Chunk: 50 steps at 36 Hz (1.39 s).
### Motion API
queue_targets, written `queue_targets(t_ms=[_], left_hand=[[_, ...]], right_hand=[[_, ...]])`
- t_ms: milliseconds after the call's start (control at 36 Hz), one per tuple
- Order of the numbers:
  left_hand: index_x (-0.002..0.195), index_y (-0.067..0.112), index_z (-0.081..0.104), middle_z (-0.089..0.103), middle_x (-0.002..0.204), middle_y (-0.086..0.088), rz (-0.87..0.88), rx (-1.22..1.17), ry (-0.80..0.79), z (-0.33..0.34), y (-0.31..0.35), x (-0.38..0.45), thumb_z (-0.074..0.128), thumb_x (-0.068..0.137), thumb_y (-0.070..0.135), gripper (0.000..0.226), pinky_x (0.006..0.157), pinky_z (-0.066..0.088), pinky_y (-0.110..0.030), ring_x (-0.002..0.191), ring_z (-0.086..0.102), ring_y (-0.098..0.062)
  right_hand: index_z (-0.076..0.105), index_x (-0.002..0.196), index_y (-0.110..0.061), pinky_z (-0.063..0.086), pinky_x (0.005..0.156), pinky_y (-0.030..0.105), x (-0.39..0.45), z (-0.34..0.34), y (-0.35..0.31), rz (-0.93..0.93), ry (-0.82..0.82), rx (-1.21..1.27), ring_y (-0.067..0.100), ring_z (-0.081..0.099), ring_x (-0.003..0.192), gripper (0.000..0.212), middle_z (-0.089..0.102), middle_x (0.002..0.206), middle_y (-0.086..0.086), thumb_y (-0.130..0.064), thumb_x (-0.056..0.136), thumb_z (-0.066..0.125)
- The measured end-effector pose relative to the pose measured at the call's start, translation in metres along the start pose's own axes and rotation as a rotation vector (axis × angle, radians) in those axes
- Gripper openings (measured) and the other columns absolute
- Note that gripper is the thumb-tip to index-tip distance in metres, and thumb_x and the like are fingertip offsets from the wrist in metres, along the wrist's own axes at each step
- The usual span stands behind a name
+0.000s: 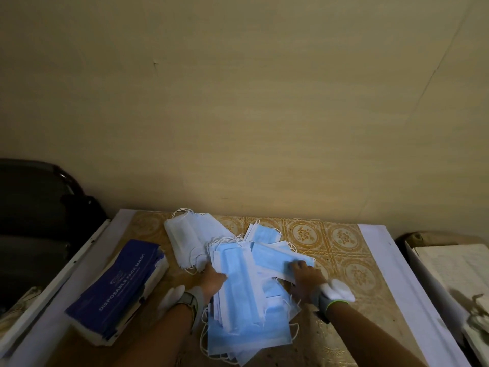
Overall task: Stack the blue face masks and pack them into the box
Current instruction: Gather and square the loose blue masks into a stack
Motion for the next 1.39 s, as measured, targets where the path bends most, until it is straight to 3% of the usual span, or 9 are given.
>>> queue_targets(t_ms=[83, 139, 278, 361, 389, 444, 861, 1111, 1389], left_hand=[[0.13, -0.009, 0.041, 0.051, 0.131, -0.031, 0.054, -0.063, 0.024, 0.0, 0.006, -0.003, 0.048, 0.091, -0.003, 0.041, 0.092, 0.043, -0.035, 0.114, 0.054, -0.038], [0.128, -0.007, 0.045, 0.054, 0.129, -0.028, 0.08, -0.084, 0.017, 0.0, 0.007, -0.004, 0.046, 0.091, -0.002, 0.038, 0.089, 0.042, -0.032, 0.101, 0.053, -0.029], [0.131, -0.002, 0.042, 0.053, 0.13, -0.022, 0.056, -0.097, 0.008, -0.004, 0.009, -0.007, 0.047, 0.092, 0.004, 0.04, 0.097, 0.044, -0.036, 0.117, 0.053, -0.036], [0.133, 0.0, 0.039, 0.052, 0.132, -0.021, 0.053, -0.084, -0.028, -0.004, 0.01, -0.011, 0.047, 0.092, 0.006, 0.043, 0.096, 0.043, -0.034, 0.12, 0.052, -0.034], [0.133, 0.0, 0.04, 0.052, 0.132, -0.021, 0.06, -0.088, -0.036, -0.004, 0.009, -0.01, 0.047, 0.092, 0.006, 0.043, 0.097, 0.043, -0.035, 0.12, 0.052, -0.034], [0.133, 0.0, 0.04, 0.053, 0.131, -0.02, 0.064, -0.09, -0.04, -0.004, 0.009, -0.01, 0.047, 0.092, 0.005, 0.042, 0.095, 0.043, -0.034, 0.116, 0.054, -0.032], [0.133, -0.008, 0.035, 0.047, 0.135, -0.026, 0.03, -0.086, 0.021, -0.008, 0.01, -0.011, 0.049, 0.093, 0.013, 0.047, 0.105, 0.042, -0.042, 0.123, 0.049, -0.038], [0.14, 0.004, 0.036, 0.04, 0.147, -0.018, 0.008, -0.281, 0.026, -0.004, 0.005, -0.002, 0.039, 0.077, 0.076, 0.096, 0.114, 0.031, -0.047, 0.134, 0.041, -0.033], [0.141, -0.001, 0.026, 0.047, 0.139, -0.019, 0.014, -0.083, -0.054, -0.002, -0.001, 0.005, 0.068, 0.08, 0.013, 0.075, 0.104, 0.044, -0.044, 0.123, 0.051, -0.036]], right_hand=[[0.061, 0.113, -0.002, 0.054, 0.072, 0.036, 0.01, -0.001, 0.0, -0.031, 0.146, -0.064, 0.042, 0.067, 0.08, 0.095, 0.065, 0.101, 0.025, -0.063, 0.056, 0.017], [0.067, 0.08, -0.011, 0.046, 0.035, 0.023, 0.021, 0.01, 0.01, -0.005, 0.174, -0.088, 0.027, 0.058, 0.035, 0.058, 0.062, 0.054, 0.012, -0.056, 0.051, 0.044], [0.069, 0.052, -0.007, 0.037, 0.025, 0.021, 0.033, 0.008, 0.009, -0.094, 0.353, -0.194, 0.024, 0.05, 0.024, 0.06, 0.052, 0.038, 0.017, -0.034, 0.0, 0.084], [0.07, 0.08, -0.002, 0.052, 0.045, 0.026, 0.014, -0.01, -0.003, -0.014, 0.109, -0.226, 0.035, 0.067, 0.051, 0.065, 0.065, 0.066, 0.021, -0.041, 0.032, 0.089], [0.063, 0.104, 0.002, 0.056, 0.068, 0.033, 0.008, -0.016, -0.007, -0.037, 0.086, -0.186, 0.043, 0.069, 0.08, 0.055, 0.065, 0.095, 0.025, -0.039, 0.07, 0.072], [0.044, 0.128, 0.004, 0.047, 0.094, 0.043, 0.006, -0.015, -0.005, -0.012, 0.102, -0.045, 0.04, 0.057, 0.114, 0.046, 0.052, 0.127, 0.025, -0.023, 0.094, 0.026], [0.051, 0.118, -0.007, 0.043, 0.077, 0.031, 0.0, -0.032, -0.061, -0.124, 0.117, 0.39, 0.036, 0.059, 0.104, 0.031, 0.065, 0.109, 0.023, -0.017, 0.088, 0.046], [0.055, 0.094, -0.019, 0.044, 0.074, 0.024, -0.023, -0.011, -0.107, -0.287, -0.065, 0.532, 0.023, 0.059, 0.08, 0.018, 0.07, 0.099, 0.019, -0.037, 0.09, 0.055], [0.044, 0.134, -0.017, 0.037, 0.103, 0.032, -0.004, -0.01, -0.085, -0.272, 0.035, 0.391, 0.026, 0.046, 0.125, 0.051, 0.046, 0.132, 0.011, -0.04, 0.089, 0.054]])
Point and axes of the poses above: each hand's wrist, its own x-axis towards the middle knuckle, its own z-axis out of the palm, y = z × x, the point moved 6 cm from there along x, towards the middle knuckle
